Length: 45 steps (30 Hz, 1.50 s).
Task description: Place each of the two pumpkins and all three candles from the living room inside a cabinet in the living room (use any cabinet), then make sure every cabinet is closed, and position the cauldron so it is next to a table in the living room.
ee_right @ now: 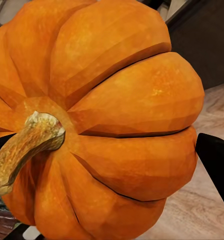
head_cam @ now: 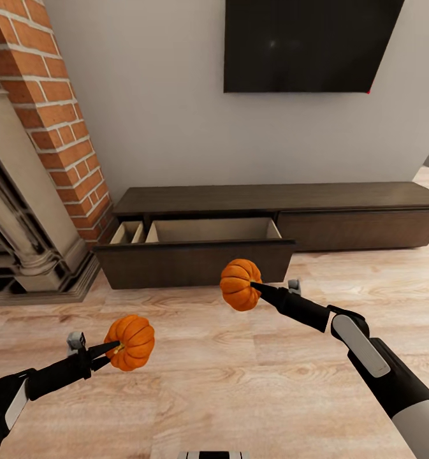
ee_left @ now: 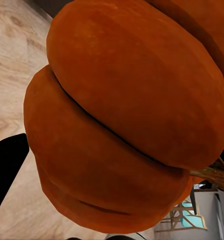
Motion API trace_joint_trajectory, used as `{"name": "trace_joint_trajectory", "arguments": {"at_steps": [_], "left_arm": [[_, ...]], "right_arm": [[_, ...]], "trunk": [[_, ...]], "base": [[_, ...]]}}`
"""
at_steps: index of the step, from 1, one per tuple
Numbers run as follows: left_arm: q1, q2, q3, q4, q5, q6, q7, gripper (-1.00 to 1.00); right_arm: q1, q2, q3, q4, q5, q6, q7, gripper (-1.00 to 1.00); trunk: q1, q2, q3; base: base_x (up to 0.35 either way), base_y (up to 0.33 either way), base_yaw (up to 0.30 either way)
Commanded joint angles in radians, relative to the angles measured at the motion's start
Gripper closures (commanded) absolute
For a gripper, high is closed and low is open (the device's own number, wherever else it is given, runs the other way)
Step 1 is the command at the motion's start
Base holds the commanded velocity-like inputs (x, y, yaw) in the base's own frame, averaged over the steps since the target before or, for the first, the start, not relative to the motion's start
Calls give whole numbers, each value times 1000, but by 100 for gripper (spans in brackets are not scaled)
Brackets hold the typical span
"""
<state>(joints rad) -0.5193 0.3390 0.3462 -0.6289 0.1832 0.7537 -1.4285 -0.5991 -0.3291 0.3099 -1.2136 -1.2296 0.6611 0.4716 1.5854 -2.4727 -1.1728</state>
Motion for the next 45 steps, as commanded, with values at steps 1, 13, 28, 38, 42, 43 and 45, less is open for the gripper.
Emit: {"name": "trace_joint_trajectory", "arguments": {"at_steps": [1,13,28,38,42,43,45], "left_arm": [[0,0,0,0,0,9,-2,100],[0,0,0,0,-2,9,-1,100],[-1,-1,0,0,-4,9,0,100],[-1,0,-1,0,-2,9,-1,100],[-1,0,-1,0,-2,9,0,100],[-1,0,-1,0,-2,9,0,100],[0,0,-1,0,-2,9,-1,100]], "right_arm": [[-1,-1,1,0,-5,3,0,100],[-1,-1,1,1,-3,3,-3,100],[-1,0,1,8,-4,-10,9,100],[1,0,3,9,-3,-11,10,100],[1,0,2,9,-8,-11,5,100],[1,0,2,9,-9,-11,5,100],[1,1,2,8,-7,-9,0,100]], "trunk": [[-4,7,1],[-50,91,19],[-108,196,49],[-146,266,80],[-161,294,93],[-165,301,96],[-173,315,102]], "base": [[0,0,0],[0,0,0],[0,0,0],[0,0,0],[0,0,0],[0,0,0],[0,0,0]]}}
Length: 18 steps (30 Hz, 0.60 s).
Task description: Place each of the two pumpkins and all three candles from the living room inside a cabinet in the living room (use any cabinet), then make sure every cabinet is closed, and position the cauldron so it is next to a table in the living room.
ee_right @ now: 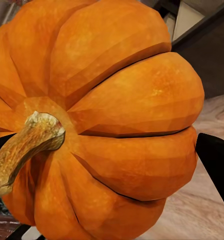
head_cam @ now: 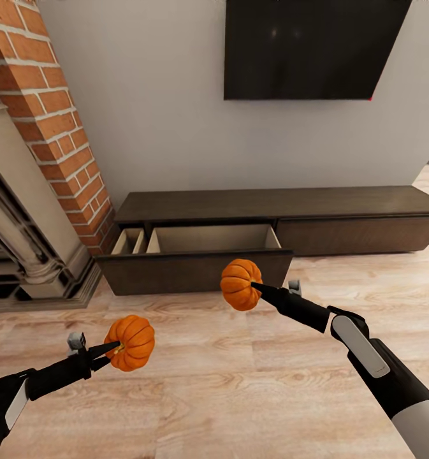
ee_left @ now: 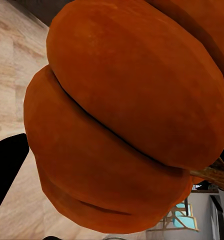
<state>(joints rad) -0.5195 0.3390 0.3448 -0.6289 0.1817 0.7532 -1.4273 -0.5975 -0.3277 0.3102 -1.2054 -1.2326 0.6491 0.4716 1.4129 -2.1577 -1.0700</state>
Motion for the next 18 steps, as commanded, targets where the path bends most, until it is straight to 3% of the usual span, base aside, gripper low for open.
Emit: {"name": "trace_joint_trajectory", "arguments": {"at_steps": [1,18], "left_arm": [[0,0,0,0,-1,9,-2,100],[0,0,0,0,-1,9,-2,100]], "right_arm": [[-1,-1,1,-1,-2,5,-2,100],[-1,-1,1,0,-1,3,0,100]], "trunk": [[-4,7,2],[-69,126,56]], "base": [[0,0,0],[0,0,0]]}}
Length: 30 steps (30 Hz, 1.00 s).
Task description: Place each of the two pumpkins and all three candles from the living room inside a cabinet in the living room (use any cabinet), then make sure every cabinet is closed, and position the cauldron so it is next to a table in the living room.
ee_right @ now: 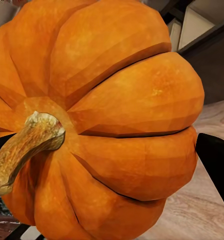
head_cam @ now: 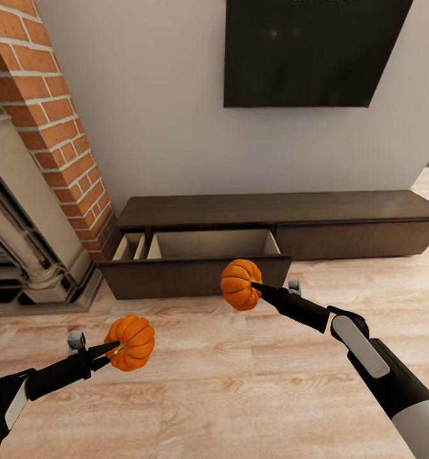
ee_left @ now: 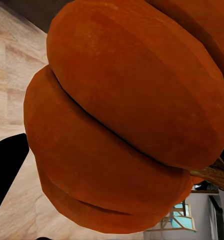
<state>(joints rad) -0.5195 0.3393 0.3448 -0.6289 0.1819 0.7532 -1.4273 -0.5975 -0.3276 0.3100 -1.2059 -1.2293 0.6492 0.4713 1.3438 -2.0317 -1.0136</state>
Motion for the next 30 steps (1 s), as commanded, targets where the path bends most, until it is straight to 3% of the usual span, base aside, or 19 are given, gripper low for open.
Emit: {"name": "trace_joint_trajectory", "arguments": {"at_steps": [1,30], "left_arm": [[0,0,0,0,-1,9,-2,100],[0,0,0,0,-1,9,-1,100]], "right_arm": [[-1,-1,1,0,-4,3,0,100],[-1,-2,1,1,-1,4,-3,100]], "trunk": [[-4,7,2],[-115,210,93]], "base": [[0,0,0],[0,0,0]]}}
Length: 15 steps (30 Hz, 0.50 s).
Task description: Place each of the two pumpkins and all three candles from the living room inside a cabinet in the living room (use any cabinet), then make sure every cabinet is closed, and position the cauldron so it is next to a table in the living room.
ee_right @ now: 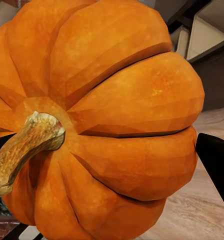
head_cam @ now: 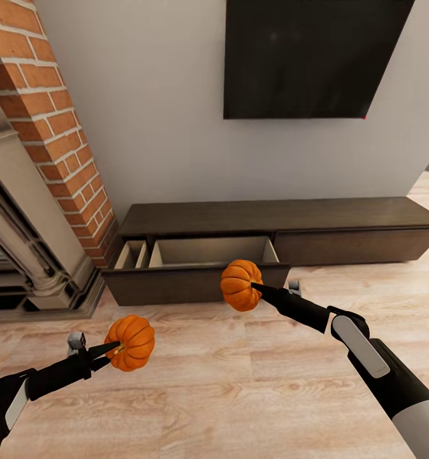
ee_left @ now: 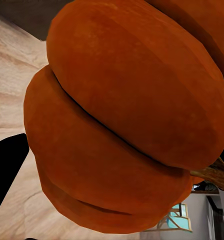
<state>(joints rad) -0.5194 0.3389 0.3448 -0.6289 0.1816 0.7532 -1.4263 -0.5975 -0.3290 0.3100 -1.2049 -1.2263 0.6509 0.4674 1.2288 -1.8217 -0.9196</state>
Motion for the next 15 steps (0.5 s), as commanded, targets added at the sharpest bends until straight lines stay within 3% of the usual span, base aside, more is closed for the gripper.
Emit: {"name": "trace_joint_trajectory", "arguments": {"at_steps": [1,15], "left_arm": [[0,0,0,0,0,9,-2,100],[0,0,0,0,1,9,-2,100]], "right_arm": [[-1,-1,1,0,-4,3,0,100],[-1,-1,1,-1,-5,0,-3,100]], "trunk": [[-4,7,2],[-58,105,49]], "base": [[0,0,0],[0,0,6]]}}
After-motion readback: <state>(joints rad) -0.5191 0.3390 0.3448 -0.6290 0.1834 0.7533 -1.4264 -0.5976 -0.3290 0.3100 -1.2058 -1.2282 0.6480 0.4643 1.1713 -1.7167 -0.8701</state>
